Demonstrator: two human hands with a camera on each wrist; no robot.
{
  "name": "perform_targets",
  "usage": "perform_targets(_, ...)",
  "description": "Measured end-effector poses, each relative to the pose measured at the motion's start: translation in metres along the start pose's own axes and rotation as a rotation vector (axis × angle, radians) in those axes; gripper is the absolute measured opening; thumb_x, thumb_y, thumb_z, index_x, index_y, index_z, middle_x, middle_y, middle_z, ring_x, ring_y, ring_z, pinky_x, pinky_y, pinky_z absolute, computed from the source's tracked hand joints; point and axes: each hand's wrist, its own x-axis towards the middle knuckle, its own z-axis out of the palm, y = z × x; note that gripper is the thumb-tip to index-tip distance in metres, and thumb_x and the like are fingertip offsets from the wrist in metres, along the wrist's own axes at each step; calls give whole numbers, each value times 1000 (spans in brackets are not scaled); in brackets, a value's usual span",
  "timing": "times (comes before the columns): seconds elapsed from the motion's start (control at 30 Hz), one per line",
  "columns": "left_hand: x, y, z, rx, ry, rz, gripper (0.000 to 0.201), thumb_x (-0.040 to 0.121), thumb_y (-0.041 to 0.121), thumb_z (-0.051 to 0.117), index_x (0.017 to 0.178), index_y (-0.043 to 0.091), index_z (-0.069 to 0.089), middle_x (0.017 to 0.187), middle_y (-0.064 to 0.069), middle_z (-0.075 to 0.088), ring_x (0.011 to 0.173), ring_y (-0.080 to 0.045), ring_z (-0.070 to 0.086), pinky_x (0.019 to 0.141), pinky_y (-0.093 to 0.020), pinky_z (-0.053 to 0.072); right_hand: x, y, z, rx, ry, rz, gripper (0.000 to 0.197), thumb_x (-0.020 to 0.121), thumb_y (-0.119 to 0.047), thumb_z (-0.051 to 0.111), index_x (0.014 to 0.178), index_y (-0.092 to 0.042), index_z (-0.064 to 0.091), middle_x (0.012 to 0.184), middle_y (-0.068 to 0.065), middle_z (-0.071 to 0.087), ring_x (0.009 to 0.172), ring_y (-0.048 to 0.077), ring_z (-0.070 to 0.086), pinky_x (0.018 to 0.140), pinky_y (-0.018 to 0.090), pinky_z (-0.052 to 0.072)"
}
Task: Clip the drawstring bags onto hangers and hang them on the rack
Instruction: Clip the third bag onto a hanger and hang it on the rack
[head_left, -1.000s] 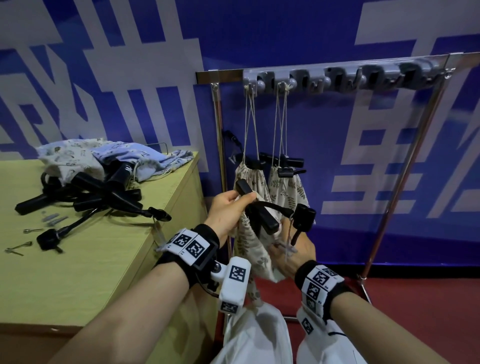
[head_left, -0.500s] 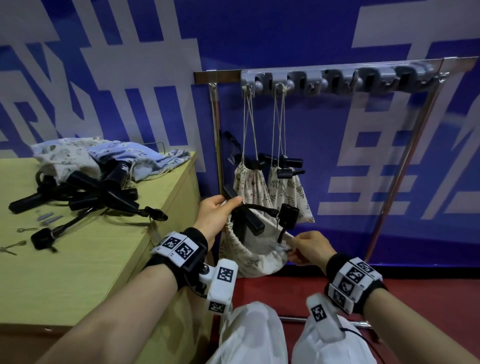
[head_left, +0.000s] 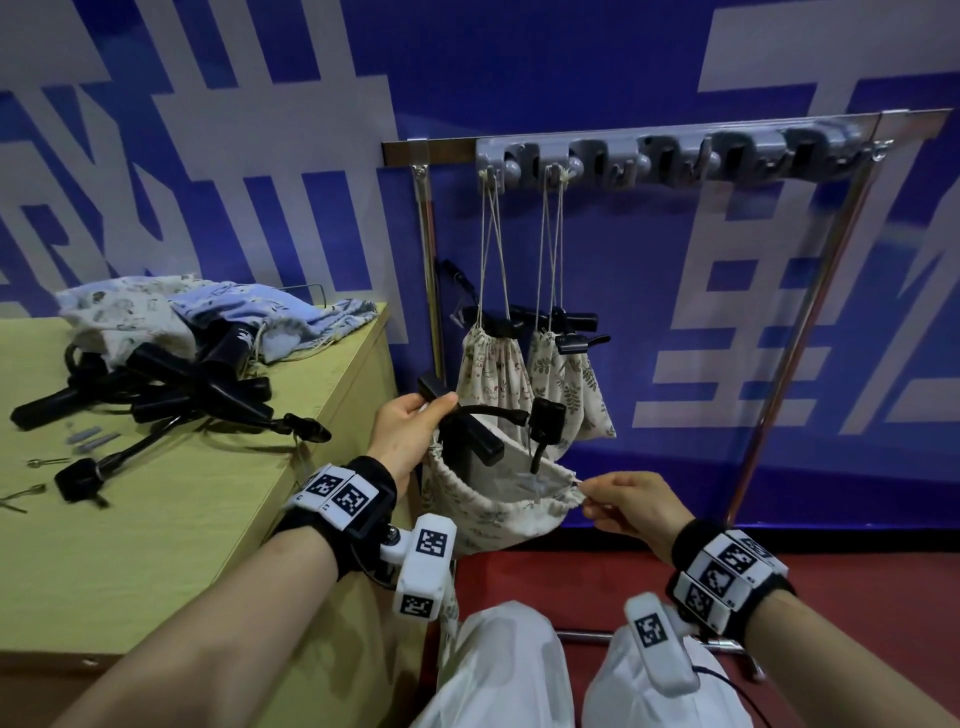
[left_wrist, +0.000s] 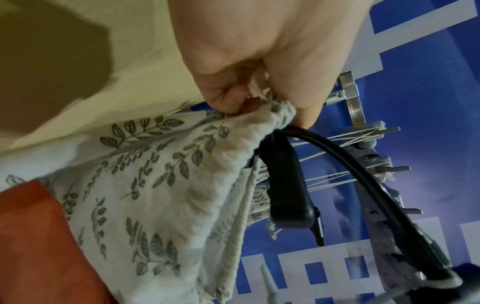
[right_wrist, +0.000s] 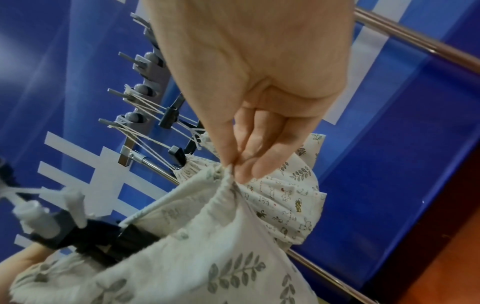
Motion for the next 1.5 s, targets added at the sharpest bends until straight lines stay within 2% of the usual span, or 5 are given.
perform_targets(0.33, -8, 3, -4, -66, -10, -101, 17, 92, 19, 61, 76, 19, 55, 81, 1, 63, 80, -14, 60, 73, -24, 46, 0, -22, -10, 237, 66, -159, 13, 94, -9, 54, 86, -9, 65, 73, 1, 57, 59, 10, 50, 53, 21, 51)
perform_targets(0.6, -5, 5, -12, 195, -136, -132, 33, 93, -9, 44, 124, -7, 55, 102, -16, 65, 77, -15, 60, 58, -15, 51, -5, -62, 6, 391, -72, -278, 18, 99, -14, 47, 83, -12, 56, 69, -1, 48, 58, 9, 44, 56, 20, 46)
perform_targets(0.7, -5, 5, -14, 496, -151, -12, 32, 92, -9, 45, 120, -4, 60, 109, -15, 67, 91, -18, 63, 63, -16, 50, -6, -68, 2, 390, -9, -295, 20, 99, -15, 46, 83, -13, 58, 72, -2, 57, 61, 9, 49, 63, 22, 47)
perform_targets(0.87, -3, -2, -10, 469, -112, -36, 35, 91, -15, 29, 100, -4, 61, 76, -15, 59, 55, -18, 48, 38, -17, 39, -7, -62, -6, 389, 56, -284, 19, 98, -12, 47, 83, -13, 58, 69, -3, 58, 61, 9, 48, 63, 24, 43)
perform_targets(1.5, 0, -67, 7, 611, -319, -216, 31, 92, -7, 46, 118, 0, 60, 109, -14, 61, 70, -14, 54, 42, -13, 40, -14, -64, -1, 206, -78, -290, 21, 97, -9, 49, 77, -8, 58, 63, 1, 45, 55, 10, 38, 54, 25, 33)
